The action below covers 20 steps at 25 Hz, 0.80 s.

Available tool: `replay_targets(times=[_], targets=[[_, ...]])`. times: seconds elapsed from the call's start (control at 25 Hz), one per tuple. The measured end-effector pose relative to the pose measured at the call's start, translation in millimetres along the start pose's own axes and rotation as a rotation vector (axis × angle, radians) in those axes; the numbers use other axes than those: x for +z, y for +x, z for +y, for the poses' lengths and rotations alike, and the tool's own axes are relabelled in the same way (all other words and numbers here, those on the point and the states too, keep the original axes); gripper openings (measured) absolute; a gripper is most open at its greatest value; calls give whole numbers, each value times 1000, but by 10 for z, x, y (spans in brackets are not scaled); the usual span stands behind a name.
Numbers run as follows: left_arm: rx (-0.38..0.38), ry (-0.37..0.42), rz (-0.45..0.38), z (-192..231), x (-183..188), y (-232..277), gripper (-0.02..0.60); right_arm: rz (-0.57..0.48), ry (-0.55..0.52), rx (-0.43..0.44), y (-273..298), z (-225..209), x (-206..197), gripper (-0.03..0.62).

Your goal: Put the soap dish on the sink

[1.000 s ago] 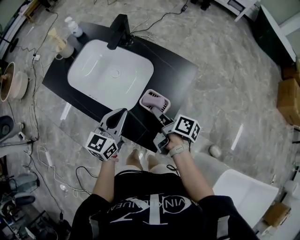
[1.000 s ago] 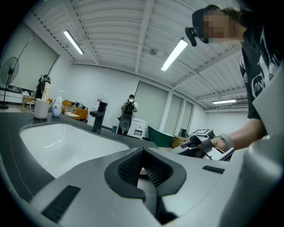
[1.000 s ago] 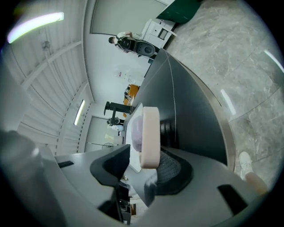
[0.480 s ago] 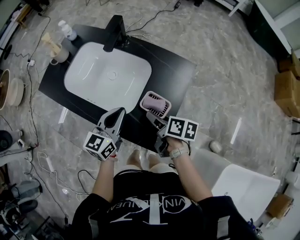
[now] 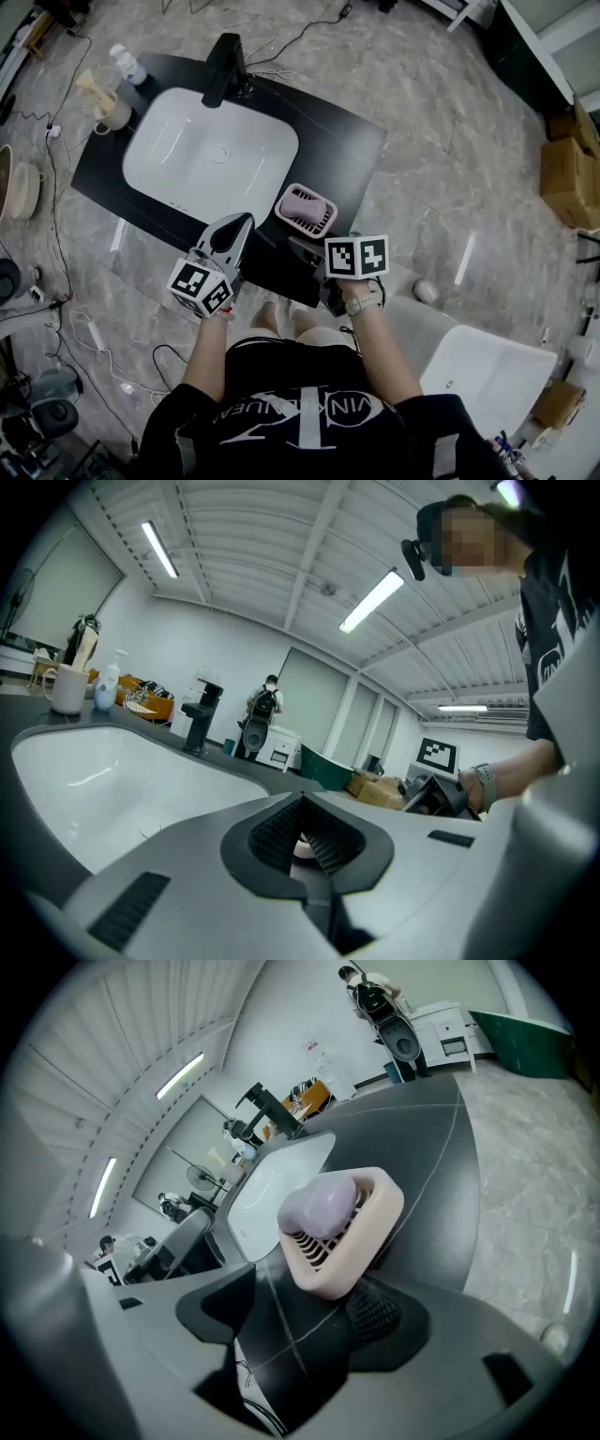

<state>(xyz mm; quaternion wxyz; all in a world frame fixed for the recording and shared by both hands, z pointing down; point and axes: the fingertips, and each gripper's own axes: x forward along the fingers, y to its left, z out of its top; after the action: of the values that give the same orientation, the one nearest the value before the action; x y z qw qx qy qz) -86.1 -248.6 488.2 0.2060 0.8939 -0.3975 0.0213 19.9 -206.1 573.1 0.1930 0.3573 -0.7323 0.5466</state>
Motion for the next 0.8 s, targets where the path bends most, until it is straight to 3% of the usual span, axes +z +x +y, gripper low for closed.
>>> replay_targets(times=[0.16, 0.36, 0.56, 0.8], targets=[[-136, 14, 186, -260, -318, 165, 14, 38, -26, 42, -35, 18, -37, 285], [-308, 132, 356, -673, -589, 390, 12, 93, -119, 42, -46, 17, -88, 284], [-405, 142, 412, -798, -642, 503, 14, 176, -242, 48, -49, 20, -170, 285], [-516, 211, 466, -1005, -738, 571, 14, 261, -364, 67, -56, 4, -265, 287]])
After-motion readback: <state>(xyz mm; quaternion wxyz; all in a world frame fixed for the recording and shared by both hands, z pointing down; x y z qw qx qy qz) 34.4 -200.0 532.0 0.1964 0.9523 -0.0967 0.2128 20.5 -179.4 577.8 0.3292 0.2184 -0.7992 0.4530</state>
